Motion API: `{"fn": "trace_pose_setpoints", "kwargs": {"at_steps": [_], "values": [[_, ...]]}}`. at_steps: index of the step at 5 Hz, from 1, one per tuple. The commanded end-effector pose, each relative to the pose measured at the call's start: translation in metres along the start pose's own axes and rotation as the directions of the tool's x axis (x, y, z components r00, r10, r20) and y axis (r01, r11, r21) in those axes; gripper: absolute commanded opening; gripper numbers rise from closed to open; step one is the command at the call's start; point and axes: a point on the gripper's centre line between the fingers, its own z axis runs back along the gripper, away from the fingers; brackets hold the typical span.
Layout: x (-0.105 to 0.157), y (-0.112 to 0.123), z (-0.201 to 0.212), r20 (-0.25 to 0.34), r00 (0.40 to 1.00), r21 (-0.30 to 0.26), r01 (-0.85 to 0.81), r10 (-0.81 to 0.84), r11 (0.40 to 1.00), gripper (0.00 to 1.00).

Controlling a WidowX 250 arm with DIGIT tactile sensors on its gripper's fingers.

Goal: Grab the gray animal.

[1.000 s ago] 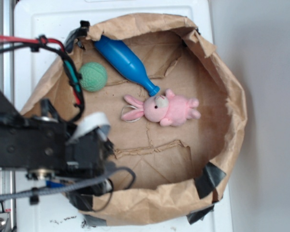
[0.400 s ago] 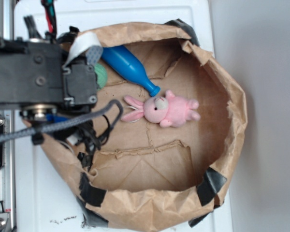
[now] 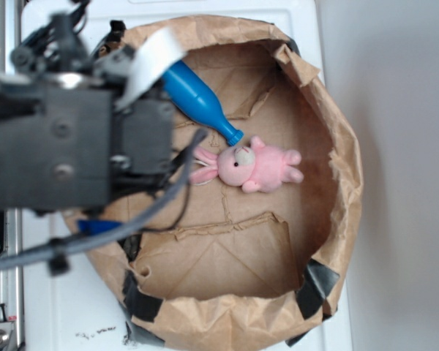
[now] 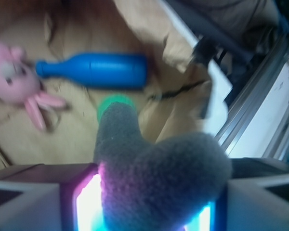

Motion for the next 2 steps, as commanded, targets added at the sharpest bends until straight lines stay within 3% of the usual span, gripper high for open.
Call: {"fn": "trace_pose_setpoints", "kwargs": {"at_steps": [1,2], "values": [[0.0455,-0.0096,0.0369,0.019,0.998,-0.159,-0.052,0.056,0.986,0.0],[0.0499,-0.0093,0.0415,0.001,0.998,-0.22,-0.059,0.061,0.974,0.0]]}}
